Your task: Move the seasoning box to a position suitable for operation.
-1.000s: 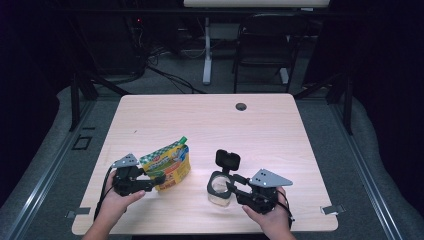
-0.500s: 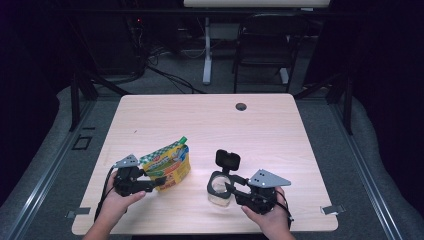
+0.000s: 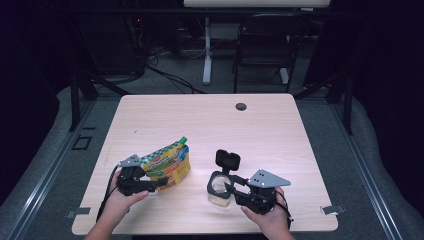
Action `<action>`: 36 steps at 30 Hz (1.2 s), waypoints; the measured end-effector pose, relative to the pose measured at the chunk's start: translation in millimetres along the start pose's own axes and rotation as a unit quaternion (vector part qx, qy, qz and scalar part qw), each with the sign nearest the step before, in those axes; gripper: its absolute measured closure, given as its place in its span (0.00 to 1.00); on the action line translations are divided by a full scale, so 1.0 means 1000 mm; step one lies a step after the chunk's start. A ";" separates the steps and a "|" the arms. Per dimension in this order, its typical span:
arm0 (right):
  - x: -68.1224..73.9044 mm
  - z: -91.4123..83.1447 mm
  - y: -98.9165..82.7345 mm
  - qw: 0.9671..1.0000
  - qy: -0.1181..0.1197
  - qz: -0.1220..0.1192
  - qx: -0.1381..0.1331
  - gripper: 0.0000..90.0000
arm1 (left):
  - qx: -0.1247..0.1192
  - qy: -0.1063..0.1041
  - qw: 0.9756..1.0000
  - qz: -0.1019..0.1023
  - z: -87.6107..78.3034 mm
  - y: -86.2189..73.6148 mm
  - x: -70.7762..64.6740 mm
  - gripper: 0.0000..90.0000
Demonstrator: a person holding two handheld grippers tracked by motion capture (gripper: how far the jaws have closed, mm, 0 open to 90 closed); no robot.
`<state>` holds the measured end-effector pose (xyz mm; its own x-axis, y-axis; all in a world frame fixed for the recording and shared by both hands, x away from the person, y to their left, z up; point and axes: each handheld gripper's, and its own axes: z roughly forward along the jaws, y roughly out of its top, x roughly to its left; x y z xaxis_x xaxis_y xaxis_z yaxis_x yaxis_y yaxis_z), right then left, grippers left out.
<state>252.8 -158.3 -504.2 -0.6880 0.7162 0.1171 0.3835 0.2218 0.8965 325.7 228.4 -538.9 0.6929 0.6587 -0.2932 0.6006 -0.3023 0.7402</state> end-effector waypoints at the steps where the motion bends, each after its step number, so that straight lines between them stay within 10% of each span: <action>1: 0.000 0.000 0.000 1.000 0.000 -0.002 0.002 0.67 | 0.001 -0.001 1.000 0.000 0.000 0.000 0.000 0.41; 36: -0.001 -0.001 -0.001 1.000 -0.001 0.001 0.003 0.67 | 0.015 0.002 1.000 0.005 0.017 0.001 0.001 0.40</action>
<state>252.1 -159.7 -505.1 -0.6857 0.7183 0.1176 0.3889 0.2249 0.8934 333.5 217.2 -548.5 0.6975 0.6587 -0.2822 0.6045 -0.3294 0.7253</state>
